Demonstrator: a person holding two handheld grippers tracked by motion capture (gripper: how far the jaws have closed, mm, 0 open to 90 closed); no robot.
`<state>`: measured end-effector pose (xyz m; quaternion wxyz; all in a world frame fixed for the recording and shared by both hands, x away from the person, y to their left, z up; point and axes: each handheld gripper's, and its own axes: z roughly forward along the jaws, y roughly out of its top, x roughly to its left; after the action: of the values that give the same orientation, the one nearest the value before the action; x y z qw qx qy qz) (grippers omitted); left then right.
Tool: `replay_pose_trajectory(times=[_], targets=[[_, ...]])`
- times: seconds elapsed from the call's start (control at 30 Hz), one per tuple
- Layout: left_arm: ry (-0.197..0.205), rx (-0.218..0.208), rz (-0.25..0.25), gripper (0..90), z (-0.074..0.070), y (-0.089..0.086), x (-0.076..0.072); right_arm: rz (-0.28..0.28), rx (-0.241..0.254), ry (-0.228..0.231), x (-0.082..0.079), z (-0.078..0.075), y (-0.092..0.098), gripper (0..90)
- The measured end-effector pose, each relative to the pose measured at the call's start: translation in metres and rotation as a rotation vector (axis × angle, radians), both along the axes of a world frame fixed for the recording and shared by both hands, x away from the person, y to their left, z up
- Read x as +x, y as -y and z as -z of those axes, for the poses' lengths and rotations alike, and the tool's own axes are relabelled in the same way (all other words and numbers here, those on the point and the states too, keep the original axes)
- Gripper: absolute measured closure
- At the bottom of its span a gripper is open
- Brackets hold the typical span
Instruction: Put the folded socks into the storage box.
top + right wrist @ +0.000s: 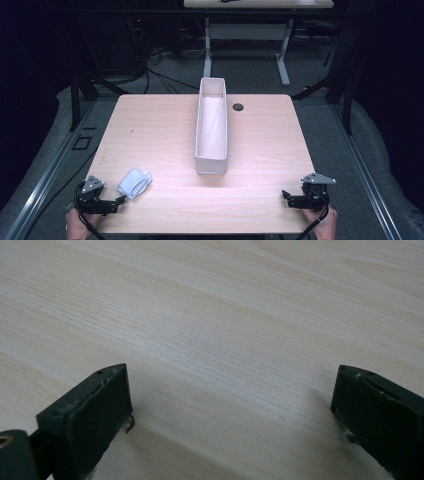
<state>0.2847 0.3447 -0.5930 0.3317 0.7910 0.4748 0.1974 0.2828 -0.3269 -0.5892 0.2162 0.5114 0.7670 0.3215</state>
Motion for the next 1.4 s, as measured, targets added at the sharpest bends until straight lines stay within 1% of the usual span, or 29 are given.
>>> replay_pose_trajectory(times=[0.17,0.23,0.33,0.37,0.43,0.5,0.53,0.57,0.63,0.67,0.7,0.73,0.77,0.87,0.97,1.0,1.07,1.17,1.3,1.4], targets=[[0.002,0.008,-0.009,0.3,0.000,0.001,-0.002,-0.001,0.005,-0.001,0.000,0.000,0.000,1.9],[0.002,0.004,-0.015,0.3,0.000,0.001,-0.003,0.000,0.005,-0.002,0.000,0.000,0.000,1.9],[-0.009,0.008,-0.020,0.5,-0.001,0.001,-0.004,0.001,0.006,-0.002,0.000,0.000,-0.001,2.0],[-0.022,0.024,-0.021,1.0,-0.004,0.001,-0.005,0.002,0.006,-0.002,0.001,0.000,-0.001,2.0],[-0.037,0.035,-0.018,1.1,-0.008,0.002,-0.007,-0.001,0.006,-0.001,0.001,0.000,-0.001,2.1],[-0.041,0.041,-0.021,0.5,-0.017,0.003,-0.009,0.000,0.005,-0.001,0.001,0.000,-0.001,2.0],[-0.042,0.035,-0.021,0.0,-0.022,0.003,-0.009,0.000,0.005,-0.001,0.001,0.000,-0.001,2.1],[-0.042,0.035,-0.021,0.0,-0.022,0.003,-0.009,0.000,0.005,-0.001,0.001,0.000,-0.001,2.1],[-0.048,0.031,-0.017,0.0,-0.037,0.006,-0.011,-0.003,0.006,-0.001,0.001,0.000,-0.001,1.9],[-0.048,0.031,-0.017,0.0,-0.037,0.006,-0.011,-0.001,0.005,-0.001,0.001,0.000,-0.001,1.8],[-0.062,0.035,-0.008,0.0,-0.045,0.008,-0.011,-0.002,0.002,0.002,0.001,0.000,-0.002,1.4],[-0.062,0.035,-0.008,0.0,-0.045,0.008,-0.011,0.001,0.000,0.002,0.001,0.000,-0.002,0.9],[-0.077,0.051,0.005,0.0,-0.054,0.012,-0.010,0.007,-0.003,0.002,0.002,0.000,-0.003,0.7],[-0.100,0.049,0.011,0.0,-0.065,0.016,-0.009,0.018,-0.008,0.008,0.002,0.000,-0.004,0.7],[-0.123,0.056,0.018,0.0,-0.075,0.020,-0.007,0.040,-0.021,0.018,0.004,0.000,-0.007,0.7],[-0.126,0.058,0.014,0.0,-0.077,0.022,-0.007,0.045,-0.021,0.019,0.005,0.000,-0.008,0.4],[-0.141,0.073,0.020,0.0,-0.083,0.026,-0.006,0.043,-0.024,0.023,0.005,0.000,-0.009,0.1],[-0.157,0.082,0.029,0.0,-0.091,0.033,-0.002,0.052,-0.033,0.026,0.006,0.000,-0.010,0.1],[-0.192,0.089,0.035,0.0,-0.101,0.042,0.004,0.047,-0.017,0.015,0.007,0.000,-0.009,0.1],[-0.220,0.088,0.041,0.0,-0.107,0.048,0.010,0.054,-0.013,0.007,0.007,0.000,-0.008,0.1]])
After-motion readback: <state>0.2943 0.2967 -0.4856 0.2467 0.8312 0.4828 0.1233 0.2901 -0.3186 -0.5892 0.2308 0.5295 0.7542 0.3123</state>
